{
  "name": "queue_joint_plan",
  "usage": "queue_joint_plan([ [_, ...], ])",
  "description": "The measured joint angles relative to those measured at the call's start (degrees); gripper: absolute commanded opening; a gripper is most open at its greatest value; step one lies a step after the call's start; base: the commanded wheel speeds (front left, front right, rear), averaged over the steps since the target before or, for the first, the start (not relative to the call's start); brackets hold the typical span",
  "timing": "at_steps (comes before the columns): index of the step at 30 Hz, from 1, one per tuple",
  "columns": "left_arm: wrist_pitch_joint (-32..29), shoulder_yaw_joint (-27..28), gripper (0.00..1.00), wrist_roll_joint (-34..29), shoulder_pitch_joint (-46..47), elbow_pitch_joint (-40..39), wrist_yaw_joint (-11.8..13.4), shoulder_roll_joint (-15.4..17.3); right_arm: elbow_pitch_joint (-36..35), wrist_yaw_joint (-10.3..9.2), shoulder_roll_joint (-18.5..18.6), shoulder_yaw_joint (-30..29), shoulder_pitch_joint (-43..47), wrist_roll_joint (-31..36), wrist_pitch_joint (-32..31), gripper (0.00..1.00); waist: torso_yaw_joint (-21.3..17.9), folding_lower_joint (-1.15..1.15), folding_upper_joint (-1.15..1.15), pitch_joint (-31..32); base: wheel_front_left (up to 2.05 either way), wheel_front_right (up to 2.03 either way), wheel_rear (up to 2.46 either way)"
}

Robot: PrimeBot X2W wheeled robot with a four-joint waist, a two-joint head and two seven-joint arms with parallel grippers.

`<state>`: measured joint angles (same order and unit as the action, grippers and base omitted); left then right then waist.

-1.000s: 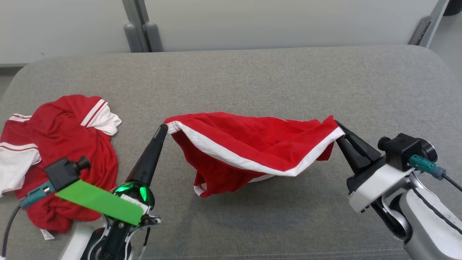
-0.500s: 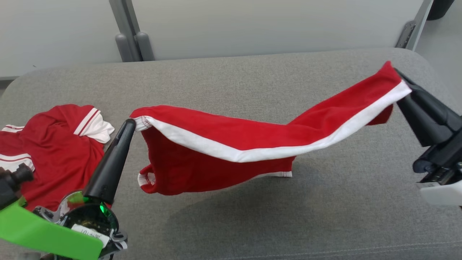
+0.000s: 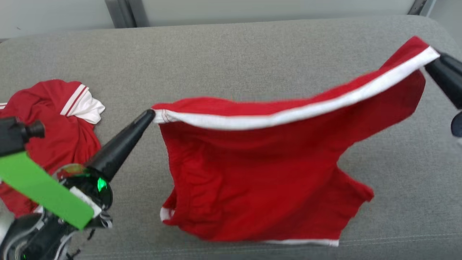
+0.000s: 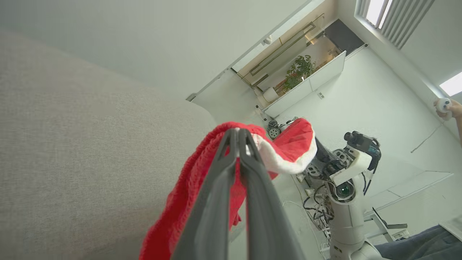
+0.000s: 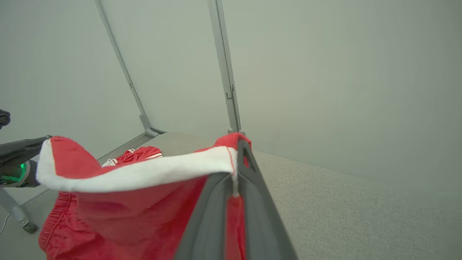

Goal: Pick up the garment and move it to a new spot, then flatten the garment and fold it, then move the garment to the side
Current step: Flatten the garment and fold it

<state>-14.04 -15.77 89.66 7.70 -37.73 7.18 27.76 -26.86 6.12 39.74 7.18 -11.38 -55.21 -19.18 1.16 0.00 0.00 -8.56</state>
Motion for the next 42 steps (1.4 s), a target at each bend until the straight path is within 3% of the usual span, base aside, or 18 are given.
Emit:
queue_joint_plan([
  [3, -2.6, -0.6, 0.0, 0.6, 6.9, 8.3, 0.2, 0.5, 5.1, -2.01, -1.4, -0.6, -8.0, -0.8, -1.6, 0.0, 0.6, 0.0, 0.0, -2.2, 0.0, 0.0, 0.0],
  [5, -3.4, -0.7, 0.0, 0.6, 12.6, 14.0, 0.2, -0.1, 8.0, -3.96, -4.5, -1.1, -14.1, -2.0, -1.9, 0.0, 1.2, 0.0, 0.0, -3.6, 0.0, 0.0, 0.0],
  [9, -2.3, -0.6, 0.0, -2.9, 23.4, 23.9, -0.1, -4.0, 13.7, -9.38, -11.9, -3.0, -26.9, -0.9, 0.6, 0.0, 2.3, 0.0, 0.0, -6.7, 0.0, 0.0, 0.0],
  [12, 0.5, 0.3, 0.0, -7.0, 31.4, 27.8, -0.2, -7.2, 16.4, -12.34, -16.1, -3.0, -37.1, 2.4, 3.9, 0.0, 3.0, 0.0, 0.0, -9.1, 0.0, 0.0, 0.0],
  [17, 5.4, 1.8, 0.0, -14.4, 43.3, 29.9, -0.6, -8.8, 17.2, -11.66, -18.4, -1.8, -50.0, 8.7, 10.7, 0.0, 3.5, 0.0, 0.0, -13.3, 0.0, 0.0, 0.0],
  [21, 8.8, 0.3, 0.0, -18.8, 42.5, 30.3, -0.6, -8.4, 16.3, -9.25, -18.5, 1.5, -49.4, 10.3, 13.9, 0.0, 3.2, 0.0, 0.0, -16.6, 0.0, 0.0, 0.0],
  [24, 10.9, -2.9, 0.0, -20.5, 33.2, 31.2, -2.0, -8.6, 15.7, -7.97, -19.5, 2.8, -40.9, 8.8, 14.7, 0.0, 2.6, 0.0, 0.0, -19.0, 0.0, 0.0, 0.0],
  [29, 17.3, -6.8, 0.0, -20.3, 12.8, 39.2, -6.2, -13.6, 18.7, -6.48, -22.3, 4.3, -15.8, 5.7, 18.2, 0.0, 1.4, 0.01, 0.0, -22.2, 0.0, 0.0, 0.0],
  [32, 21.4, -5.4, 0.0, -19.6, 8.7, 40.0, -8.3, -14.2, 20.5, -5.6, -23.4, 5.0, -4.7, 5.6, 21.1, 0.0, 0.5, 0.0, 0.0, -22.4, 0.0, 0.0, 0.0],
  [35, 24.4, -4.0, 0.0, -19.1, 7.9, 41.5, -10.4, -15.2, 23.0, -4.08, -23.8, 6.0, 0.2, 6.0, 23.8, 0.0, 0.0, 0.0, 0.0, -21.5, 0.0, 0.0, 0.0],
  [38, 26.1, -2.9, 0.0, -18.0, 6.7, 43.2, -12.4, -16.1, 25.3, -2.44, -21.4, 7.0, 2.6, 10.2, 25.9, 0.0, -0.5, 0.0, 0.0, -19.7, 0.0, 0.0, 0.0],
  [42, 26.1, -4.0, 0.0, -17.7, 4.4, 44.7, -13.1, -16.1, 27.2, -1.91, -20.7, 7.1, 4.5, 12.4, 28.6, 0.0, -1.1, 0.0, 0.0, -16.8, 0.0, 0.0, 0.0],
])
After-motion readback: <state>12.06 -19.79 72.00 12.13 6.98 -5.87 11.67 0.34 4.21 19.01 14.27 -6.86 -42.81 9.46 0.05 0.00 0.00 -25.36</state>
